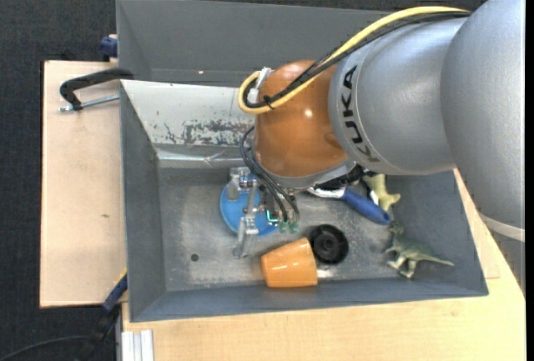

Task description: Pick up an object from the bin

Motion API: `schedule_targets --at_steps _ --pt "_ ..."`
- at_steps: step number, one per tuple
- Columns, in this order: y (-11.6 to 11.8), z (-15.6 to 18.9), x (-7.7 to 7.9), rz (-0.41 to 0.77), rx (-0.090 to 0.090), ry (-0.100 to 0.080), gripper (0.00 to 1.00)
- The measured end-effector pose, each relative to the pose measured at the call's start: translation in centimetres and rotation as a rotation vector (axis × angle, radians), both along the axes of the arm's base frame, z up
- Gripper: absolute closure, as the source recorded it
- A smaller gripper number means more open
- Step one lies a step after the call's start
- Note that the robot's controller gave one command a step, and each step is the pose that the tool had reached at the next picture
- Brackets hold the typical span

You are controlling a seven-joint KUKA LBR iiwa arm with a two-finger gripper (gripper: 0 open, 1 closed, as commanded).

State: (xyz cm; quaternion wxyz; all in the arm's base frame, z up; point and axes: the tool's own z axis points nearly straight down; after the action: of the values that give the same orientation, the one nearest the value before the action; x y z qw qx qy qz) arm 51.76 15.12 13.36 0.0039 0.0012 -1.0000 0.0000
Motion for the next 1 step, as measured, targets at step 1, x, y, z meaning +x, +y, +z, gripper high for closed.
schedule_targets --at_steps 1 --pt "-5.82 -6.53 2.55 0.105 -0.001 -0.007 0.00"
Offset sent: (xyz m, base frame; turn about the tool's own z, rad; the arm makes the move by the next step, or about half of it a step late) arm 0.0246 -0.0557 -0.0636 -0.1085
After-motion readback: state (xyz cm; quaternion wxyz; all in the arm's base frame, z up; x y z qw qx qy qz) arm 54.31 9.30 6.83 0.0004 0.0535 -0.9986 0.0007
